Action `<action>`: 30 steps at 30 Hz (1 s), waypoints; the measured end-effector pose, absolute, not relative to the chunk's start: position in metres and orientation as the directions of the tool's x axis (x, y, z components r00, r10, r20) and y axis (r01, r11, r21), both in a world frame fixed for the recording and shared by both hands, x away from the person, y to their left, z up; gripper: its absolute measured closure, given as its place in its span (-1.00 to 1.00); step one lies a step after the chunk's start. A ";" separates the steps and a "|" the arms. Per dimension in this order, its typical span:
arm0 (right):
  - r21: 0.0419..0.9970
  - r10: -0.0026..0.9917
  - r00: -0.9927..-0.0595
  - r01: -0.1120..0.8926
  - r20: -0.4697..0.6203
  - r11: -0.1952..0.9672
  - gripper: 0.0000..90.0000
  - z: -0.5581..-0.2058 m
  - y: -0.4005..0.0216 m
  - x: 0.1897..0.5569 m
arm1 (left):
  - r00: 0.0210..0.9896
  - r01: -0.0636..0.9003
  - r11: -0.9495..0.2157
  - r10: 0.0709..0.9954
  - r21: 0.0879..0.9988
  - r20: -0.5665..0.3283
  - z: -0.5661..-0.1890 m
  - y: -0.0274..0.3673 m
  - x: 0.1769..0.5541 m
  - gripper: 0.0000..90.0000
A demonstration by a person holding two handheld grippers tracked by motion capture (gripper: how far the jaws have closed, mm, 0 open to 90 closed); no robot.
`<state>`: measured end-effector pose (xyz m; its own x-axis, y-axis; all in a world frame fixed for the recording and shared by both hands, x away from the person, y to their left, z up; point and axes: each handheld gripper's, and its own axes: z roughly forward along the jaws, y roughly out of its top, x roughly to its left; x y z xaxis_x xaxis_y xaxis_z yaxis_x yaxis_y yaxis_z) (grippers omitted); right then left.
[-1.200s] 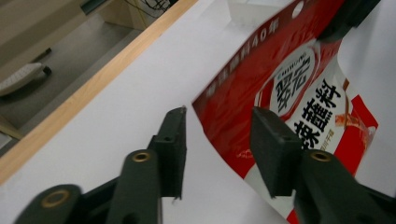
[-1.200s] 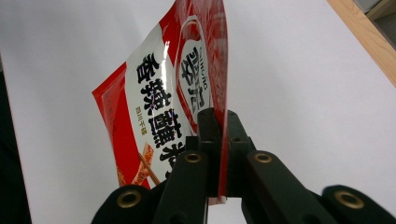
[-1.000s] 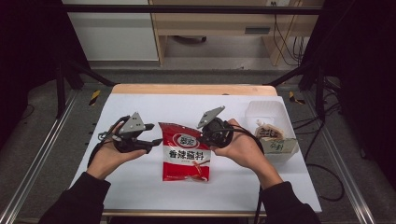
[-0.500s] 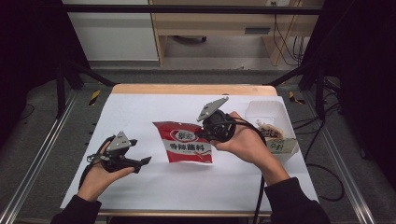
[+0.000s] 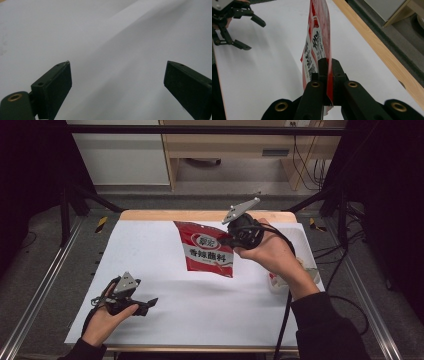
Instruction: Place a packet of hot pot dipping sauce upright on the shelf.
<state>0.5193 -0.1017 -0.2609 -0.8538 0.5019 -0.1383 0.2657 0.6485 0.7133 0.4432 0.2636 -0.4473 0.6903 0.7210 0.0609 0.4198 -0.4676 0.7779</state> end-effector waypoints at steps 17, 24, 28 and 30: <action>0.741 0.573 -0.801 0.277 -0.174 0.612 1.00 -0.243 -0.131 0.537 | 0.666 0.432 -0.482 0.741 0.762 0.091 -0.460 0.263 0.438 -0.86; 0.767 0.610 -0.772 0.279 -0.179 0.578 1.00 -0.239 -0.145 0.538 | 0.649 0.447 -0.492 0.753 0.747 0.108 -0.462 0.265 0.440 -0.86; 0.780 0.636 -0.751 0.285 -0.179 0.557 1.00 -0.236 -0.154 0.541 | 0.645 0.449 -0.492 0.756 0.746 0.110 -0.463 0.264 0.440 -0.86; 0.783 0.648 -0.740 0.291 -0.181 0.550 1.00 -0.234 -0.160 0.542 | 0.644 0.448 -0.493 0.757 0.746 0.113 -0.463 0.264 0.440 -0.86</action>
